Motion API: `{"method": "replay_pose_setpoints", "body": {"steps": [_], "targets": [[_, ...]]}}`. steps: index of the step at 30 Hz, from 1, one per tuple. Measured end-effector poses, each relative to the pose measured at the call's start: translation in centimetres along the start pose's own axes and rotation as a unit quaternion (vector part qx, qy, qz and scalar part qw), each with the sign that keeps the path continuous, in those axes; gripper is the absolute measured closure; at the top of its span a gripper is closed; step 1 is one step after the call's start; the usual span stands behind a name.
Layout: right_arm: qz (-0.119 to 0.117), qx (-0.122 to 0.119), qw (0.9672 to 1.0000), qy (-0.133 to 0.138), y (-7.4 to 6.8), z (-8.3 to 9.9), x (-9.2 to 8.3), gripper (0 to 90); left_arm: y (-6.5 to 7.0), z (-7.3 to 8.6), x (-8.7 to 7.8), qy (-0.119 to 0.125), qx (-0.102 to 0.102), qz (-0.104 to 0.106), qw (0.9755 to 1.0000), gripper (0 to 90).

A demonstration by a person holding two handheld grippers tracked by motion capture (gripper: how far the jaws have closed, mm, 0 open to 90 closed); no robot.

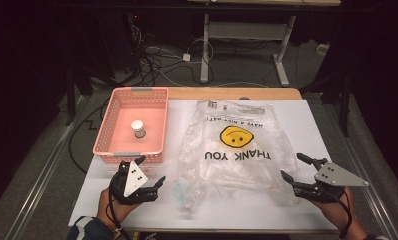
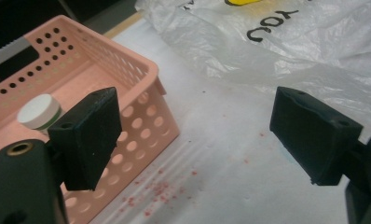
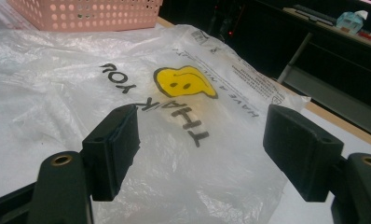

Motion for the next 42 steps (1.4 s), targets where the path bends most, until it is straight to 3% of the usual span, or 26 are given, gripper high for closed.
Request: {"method": "replay_pose_setpoints", "body": {"steps": [8, 18, 21, 25, 26, 27, 29, 31, 33, 36, 38, 39, 40, 42], "targets": [[0.008, -0.018, 0.9995, -0.026, 0.1, 1.0, 0.8, 27.4, 0.3, 0.2, 0.2, -0.012, 0.01, 0.006, 0.9999, 16.6], [0.001, -0.025, 0.9994, -0.023, 0.6, -0.1, 1.4, 30.1, 0.1, 0.6, -0.3, -0.014, 0.011, 0.0, 0.9998, 16.6], [0.008, -0.028, 0.9994, -0.018, 2.0, -1.0, 1.7, 31.7, 0.2, 0.5, -0.2, -0.015, 0.013, 0.002, 0.9998, 16.8], [0.025, -0.02, 0.9993, -0.02, 5.1, -2.2, 3.2, 34.5, 0.1, 0.5, 0.0, -0.015, 0.008, 0.004, 0.9999, 16.9], [0.025, -0.02, 0.9993, -0.02, 5.1, -2.2, 3.2, 34.5, 0.1, 0.5, 0.0, -0.015, 0.008, 0.004, 0.9999, 16.9], [0.032, -0.008, 0.999, -0.031, 7.0, -2.6, 4.6, 35.3, 0.1, 0.5, 0.0, -0.016, 0.007, 0.005, 0.9998, 16.9], [0.036, 0.007, 0.9977, -0.058, 8.8, -2.6, 6.7, 35.2, 0.1, 0.5, 0.1, -0.018, 0.008, 0.007, 0.9998, 16.9], [0.042, 0.016, 0.9955, -0.083, 10.4, -2.3, 9.0, 35.2, 0.2, 0.5, 0.2, -0.02, 0.01, 0.008, 0.9997, 17.0], [0.05, 0.019, 0.9919, -0.115, 11.8, -1.7, 11.3, 35.0, 0.2, 0.6, 0.2, -0.02, 0.01, 0.009, 0.9997, 17.0], [0.055, 0.042, 0.9864, -0.149, 13.6, -0.6, 14.4, 35.3, 0.3, 0.6, 0.3, -0.021, 0.009, 0.011, 0.9997, 17.0], [0.058, 0.064, 0.9807, -0.175, 14.4, 0.3, 16.3, 37.1, 0.3, 0.7, 0.4, -0.023, 0.008, 0.013, 0.9996, 17.0], [0.058, 0.064, 0.9807, -0.175, 14.4, 0.3, 16.3, 37.1, 0.3, 0.7, 0.4, -0.023, 0.008, 0.013, 0.9996, 17.0], [0.056, 0.068, 0.9754, -0.202, 15.1, 1.2, 18.0, 39.1, 0.3, 0.7, 0.4, -0.023, 0.006, 0.013, 0.9996, 17.0], [0.05, 0.08, 0.9716, -0.217, 15.4, 1.7, 19.4, 40.0, 0.4, 0.7, 0.4, -0.021, 0.008, 0.015, 0.9996, 17.0]]}}
Point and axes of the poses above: each handheld gripper's, and its own axes: x roughly forward along the jaws, z roughly out of its underside, y roughly to its right, the point moved 3 cm from there along x, roughly forward along the jaws, and after that the axes turned 6 degrees about -x, right-handed, at the moved point
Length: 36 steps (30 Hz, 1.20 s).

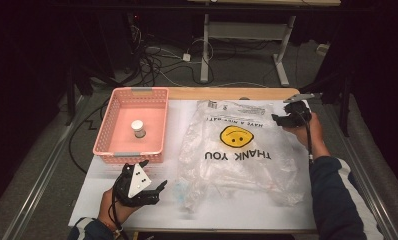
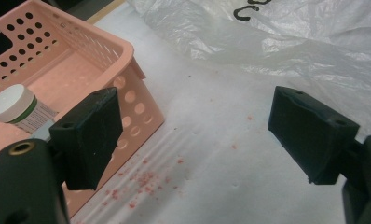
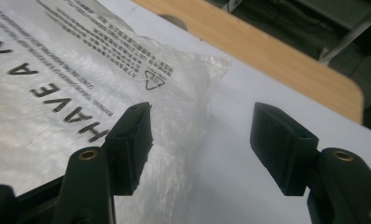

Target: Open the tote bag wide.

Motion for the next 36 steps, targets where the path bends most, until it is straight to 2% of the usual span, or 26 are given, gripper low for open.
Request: {"method": "replay_pose_setpoints", "body": {"steps": [3, 5, 6, 7, 8, 9, 10, 11, 12, 14, 15, 17, 19, 20, 21, 23, 25, 28, 30, 32, 34, 36], "targets": [[-0.004, -0.001, 0.9998, -0.02, -0.2, -0.1, 1.9, 47.5, 0.0, 0.1, 0.0, -0.001, 0.001, 0.003, 1.0, 17.0], [-0.008, -0.019, 0.9989, -0.043, -0.7, -0.1, 3.0, 57.8, -0.2, 0.2, 0.1, -0.002, -0.001, 0.006, 1.0, 17.0], [-0.008, -0.019, 0.9989, -0.043, -0.7, -0.1, 3.0, 57.8, -0.2, 0.2, 0.1, -0.002, -0.001, 0.006, 1.0, 17.0], [-0.027, -0.021, 0.9978, -0.056, -1.1, 0.0, 3.8, 65.2, -0.2, 0.2, 0.2, -0.001, 0.0, 0.006, 1.0, 17.0], [-0.028, -0.015, 0.9982, -0.05, -1.2, 0.0, 3.9, 71.4, -0.2, 0.2, 0.1, -0.001, 0.001, 0.007, 1.0, 17.0], [-0.028, -0.015, 0.9982, -0.05, -1.2, 0.0, 3.9, 71.4, -0.2, 0.2, 0.1, 0.0, 0.001, 0.008, 1.0, 17.0], [-0.033, -0.013, 0.998, -0.051, -1.2, 0.0, 4.0, 84.5, -0.2, 0.2, 0.1, 0.0, 0.001, 0.01, 1.0, 17.0], [-0.033, -0.013, 0.998, -0.051, -1.2, 0.0, 4.0, 84.5, -0.2, 0.2, 0.1, 0.0, 0.001, 0.01, 1.0, 17.0], [-0.026, -0.019, 0.9978, -0.059, -1.1, 0.1, 4.0, 89.9, -0.2, 0.2, 0.0, 0.0, 0.002, 0.011, 0.9999, 17.0], [-0.019, -0.018, 0.9974, -0.067, -0.9, 0.2, 3.9, 90.0, -0.1, 0.2, 0.0, 0.001, 0.003, 0.011, 0.9999, 17.0], [-0.003, -0.015, 0.9973, -0.072, -0.7, 0.3, 3.8, 90.0, -0.1, 0.2, 0.0, 0.003, 0.002, 0.012, 0.9999, 17.0], [0.018, 0.006, 0.9967, -0.079, 0.0, 0.7, 3.5, 90.0, 0.0, 0.1, 0.1, 0.0, 0.005, 0.011, 0.9999, 17.0], [0.054, 0.022, 0.9942, -0.091, 0.8, 1.3, 3.1, 90.0, 0.0, 0.1, 0.1, -0.001, 0.006, 0.011, 0.9999, 17.0], [0.054, 0.022, 0.9942, -0.091, 0.8, 1.3, 3.1, 90.0, 0.0, 0.1, 0.1, -0.001, 0.006, 0.011, 0.9999, 17.0], [0.068, 0.061, 0.9913, -0.095, 1.6, 2.1, 2.7, 90.0, 0.0, 0.1, 0.1, 0.0, 0.006, 0.011, 0.9999, 17.2], [0.09, 0.085, 0.9873, -0.1, 2.3, 2.9, 2.1, 90.0, 0.0, -0.1, 0.3, 0.001, 0.007, 0.013, 0.9999, 17.5], [0.098, 0.092, 0.9854, -0.104, 2.7, 3.6, 1.5, 90.0, 0.1, -0.2, 0.6, -0.002, 0.014, 0.016, 0.9998, 17.5], [0.088, 0.1, 0.9849, -0.111, 2.7, 4.3, 0.4, 90.0, 0.2, -0.2, 0.7, -0.003, 0.018, 0.018, 0.9997, 17.5], [0.083, 0.099, 0.986, -0.105, 2.6, 4.5, 0.0, 90.0, 0.3, -0.1, 0.6, -0.002, 0.017, 0.02, 0.9997, 17.5], [0.064, 0.097, 0.9877, -0.104, 2.1, 5.0, -1.3, 90.0, 0.5, 0.0, 0.6, -0.005, 0.02, 0.022, 0.9995, 17.5], [0.066, 0.078, 0.9888, -0.109, 1.5, 5.3, -2.1, 89.8, 0.6, 0.0, 0.5, -0.004, 0.021, 0.024, 0.9995, 17.5], [0.054, 0.077, 0.9905, -0.1, 1.0, 5.7, -3.0, 89.6, 0.7, -0.1, 0.5, -0.002, 0.024, 0.023, 0.9994, 17.5]]}}
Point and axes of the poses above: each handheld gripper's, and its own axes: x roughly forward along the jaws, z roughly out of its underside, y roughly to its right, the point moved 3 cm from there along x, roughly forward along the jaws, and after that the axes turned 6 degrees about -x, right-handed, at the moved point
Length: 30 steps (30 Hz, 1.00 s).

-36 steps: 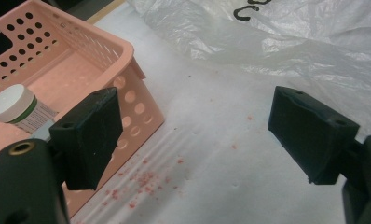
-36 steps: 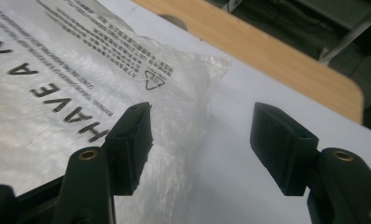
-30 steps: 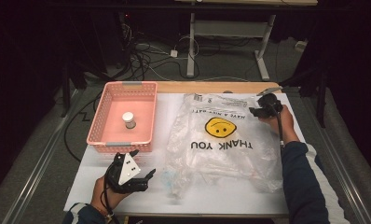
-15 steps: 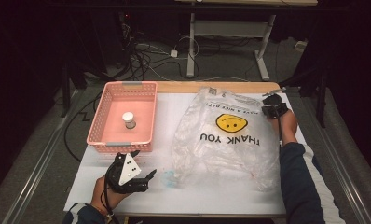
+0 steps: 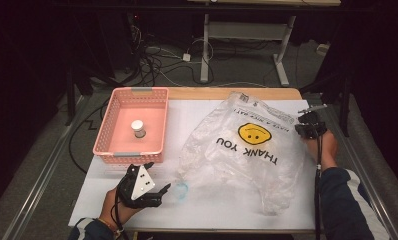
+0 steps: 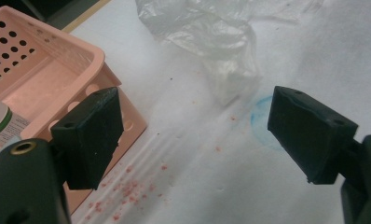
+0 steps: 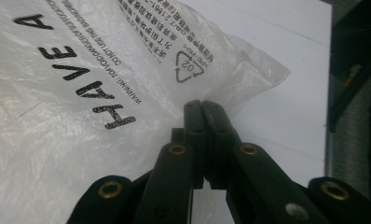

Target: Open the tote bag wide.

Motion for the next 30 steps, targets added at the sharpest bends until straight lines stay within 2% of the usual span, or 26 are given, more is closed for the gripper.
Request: {"method": "replay_pose_setpoints", "body": {"steps": [4, 9, 14, 16, 19, 20, 22, 24, 25, 26, 27, 28, 30], "targets": [[-0.019, 0.003, 0.9997, 0.016, -0.8, 1.2, -1.6, 89.4, 0.1, -0.1, -0.1, 0.001, 0.003, 0.001, 1.0, 17.5], [-0.033, -0.017, 0.9991, 0.021, -2.3, 2.8, -2.9, 84.4, 0.1, 0.0, -0.1, 0.001, 0.002, 0.001, 1.0, 17.5], [-0.04, -0.03, 0.9978, 0.043, -3.2, 3.8, -4.4, 76.6, 0.1, 0.0, 0.2, -0.005, 0.003, 0.001, 1.0, 17.5], [-0.04, -0.025, 0.9966, 0.068, -3.2, 3.7, -5.4, 76.2, 0.2, -0.1, 0.3, -0.007, 0.005, 0.002, 1.0, 17.5], [-0.051, -0.036, 0.991, 0.118, -3.8, 3.0, -7.6, 72.5, 0.2, 0.0, 0.4, -0.01, 0.007, 0.0, 0.9999, 17.5], [-0.059, -0.044, 0.9881, 0.135, -4.3, 2.7, -8.4, 71.5, 0.2, 0.0, 0.4, -0.01, 0.007, 0.0, 0.9999, 17.5], [-0.087, -0.068, 0.9793, 0.17, -5.9, 2.0, -10.1, 69.0, 0.1, 0.0, 0.4, -0.011, 0.005, -0.001, 0.9999, 17.5], [-0.112, -0.105, 0.9687, 0.195, -8.0, 1.3, -11.6, 66.1, 0.0, 0.0, 0.5, -0.014, 0.004, -0.001, 0.9999, 17.5], [-0.127, -0.123, 0.9622, 0.207, -9.3, 0.9, -12.1, 64.2, 0.1, 0.1, 0.5, -0.015, 0.004, -0.002, 0.9999, 17.5], [-0.127, -0.123, 0.9622, 0.207, -9.3, 0.9, -12.1, 64.2, 0.1, 0.1, 0.5, -0.015, 0.004, -0.002, 0.9999, 17.5], [-0.163, -0.163, 0.9487, 0.217, -12.3, 0.3, -13.0, 59.0, 0.1, 0.1, 0.5, -0.016, 0.005, -0.002, 0.9999, 17.5], [-0.173, -0.177, 0.9438, 0.219, -13.4, 0.2, -13.1, 57.2, 0.1, 0.1, 0.5, -0.017, 0.005, -0.003, 0.9998, 17.5], [-0.203, -0.208, 0.9319, 0.217, -16.2, -0.2, -13.3, 53.4, 0.2, 0.1, 0.5, -0.018, 0.005, -0.003, 0.9998, 17.5]]}}
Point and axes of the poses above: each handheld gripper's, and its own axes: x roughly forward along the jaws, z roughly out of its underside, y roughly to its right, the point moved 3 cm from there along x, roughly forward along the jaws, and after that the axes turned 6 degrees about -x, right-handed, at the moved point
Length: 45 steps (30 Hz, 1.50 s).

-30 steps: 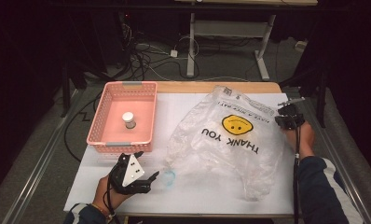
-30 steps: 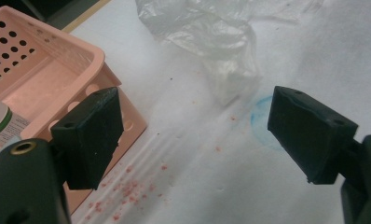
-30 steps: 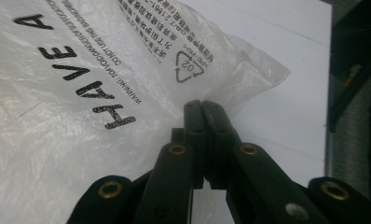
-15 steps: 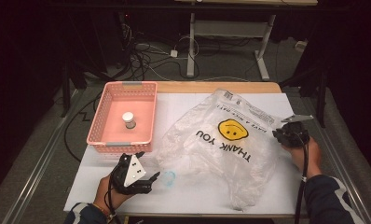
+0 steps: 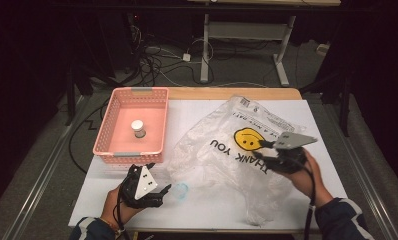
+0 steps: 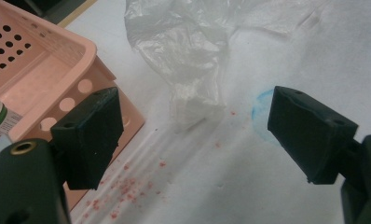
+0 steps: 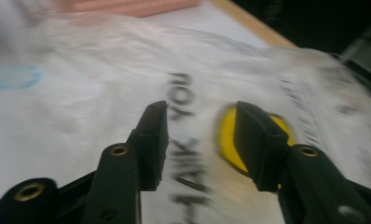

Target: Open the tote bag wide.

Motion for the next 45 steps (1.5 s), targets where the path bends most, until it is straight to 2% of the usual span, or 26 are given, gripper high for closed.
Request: {"method": "replay_pose_setpoints", "body": {"steps": [1, 2, 3, 4, 5, 9, 12, 13, 17, 18, 19, 20, 24, 26, 30, 32, 33, 36, 38, 39, 45], "targets": [[-0.019, -0.013, 0.9997, -0.004, -1.0, -0.5, 0.7, 52.7, 0.0, 0.0, 0.0, 0.0, 0.0, 0.0, 1.0, 17.5], [-0.019, -0.013, 0.9997, -0.004, -1.0, -0.5, 0.7, 52.7, 0.0, 0.0, 0.0, -0.001, 0.0, 0.0, 1.0, 17.5], [-0.045, -0.045, 0.9979, -0.016, -2.8, -1.1, 2.3, 50.9, 0.0, 0.0, 0.0, -0.002, 0.0, 0.0, 1.0, 17.5], [-0.056, -0.056, 0.9967, -0.022, -3.5, -1.3, 3.0, 50.7, 0.0, 0.1, 0.1, -0.003, -0.001, -0.001, 1.0, 17.5], [-0.067, -0.062, 0.9953, -0.033, -4.1, -1.4, 3.7, 49.9, 0.0, 0.1, 0.1, -0.004, -0.002, 0.0, 1.0, 17.5], [-0.09, -0.079, 0.9906, -0.065, -5.6, -1.5, 6.3, 49.7, 0.0, 0.1, 0.1, -0.006, -0.002, 0.0, 1.0, 17.5], [-0.098, -0.093, 0.986, -0.099, -6.1, -1.1, 8.1, 49.7, 0.0, 0.2, 0.1, -0.007, -0.002, 0.001, 1.0, 17.5], [-0.093, -0.089, 0.9852, -0.112, -6.1, -0.8, 8.6, 50.0, 0.0, 0.2, 0.0, -0.007, -0.002, 0.0, 1.0, 17.5], [-0.091, -0.084, 0.9816, -0.145, -5.9, -0.1, 10.2, 60.2, 0.0, 0.3, 0.0, -0.007, -0.002, 0.001, 1.0, 17.5], [-0.091, -0.084, 0.9816, -0.145, -5.9, -0.1, 10.2, 60.2, 0.0, 0.3, 0.0, -0.007, -0.002, 0.0, 1.0, 17.5], [-0.088, -0.073, 0.983, -0.144, -5.7, 0.0, 10.4, 72.6, 0.0, 0.3, -0.1, -0.007, -0.002, 0.0, 1.0, 17.5], [-0.086, -0.075, 0.983, -0.144, -5.6, -0.1, 10.4, 77.3, 0.0, 0.3, -0.1, -0.007, -0.003, 0.0, 1.0, 17.5], [-0.076, -0.071, 0.9856, -0.134, -5.5, -0.3, 10.6, 89.2, -0.1, 0.3, -0.1, -0.007, -0.002, 0.0, 1.0, 17.5], [-0.07, -0.071, 0.9862, -0.132, -5.4, -0.4, 10.5, 89.9, -0.1, 0.3, -0.1, -0.006, -0.001, 0.0, 1.0, 17.5], [-0.048, -0.063, 0.9908, -0.11, -5.1, -1.3, 10.4, 90.0, -0.2, 0.3, -0.2, -0.004, -0.004, -0.002, 1.0, 17.5], [-0.044, -0.063, 0.9916, -0.104, -4.9, -1.5, 10.5, 90.0, -0.3, 0.3, -0.2, -0.004, -0.005, -0.003, 1.0, 17.5], [-0.031, -0.059, 0.9933, -0.094, -4.5, -1.9, 10.6, 90.0, -0.3, 0.3, -0.2, -0.004, -0.005, -0.004, 1.0, 17.5], [-0.013, -0.048, 0.995, -0.087, -3.6, -2.4, 10.8, 90.0, -0.4, 0.3, -0.2, -0.002, -0.009, -0.006, 0.9999, 17.5], [-0.011, -0.046, 0.9953, -0.085, -3.2, -2.6, 10.7, 90.0, -0.4, 0.3, -0.3, -0.001, -0.01, -0.006, 0.9999, 17.5], [-0.001, -0.038, 0.9967, -0.071, -2.6, -3.0, 10.5, 90.0, -0.5, 0.3, -0.3, -0.001, -0.011, -0.007, 0.9999, 17.5], [0.01, -0.034, 0.9977, -0.057, -1.8, -3.9, 9.5, 90.0, -0.7, 0.3, -0.5, 0.003, -0.015, -0.011, 0.9998, 17.5]]}}
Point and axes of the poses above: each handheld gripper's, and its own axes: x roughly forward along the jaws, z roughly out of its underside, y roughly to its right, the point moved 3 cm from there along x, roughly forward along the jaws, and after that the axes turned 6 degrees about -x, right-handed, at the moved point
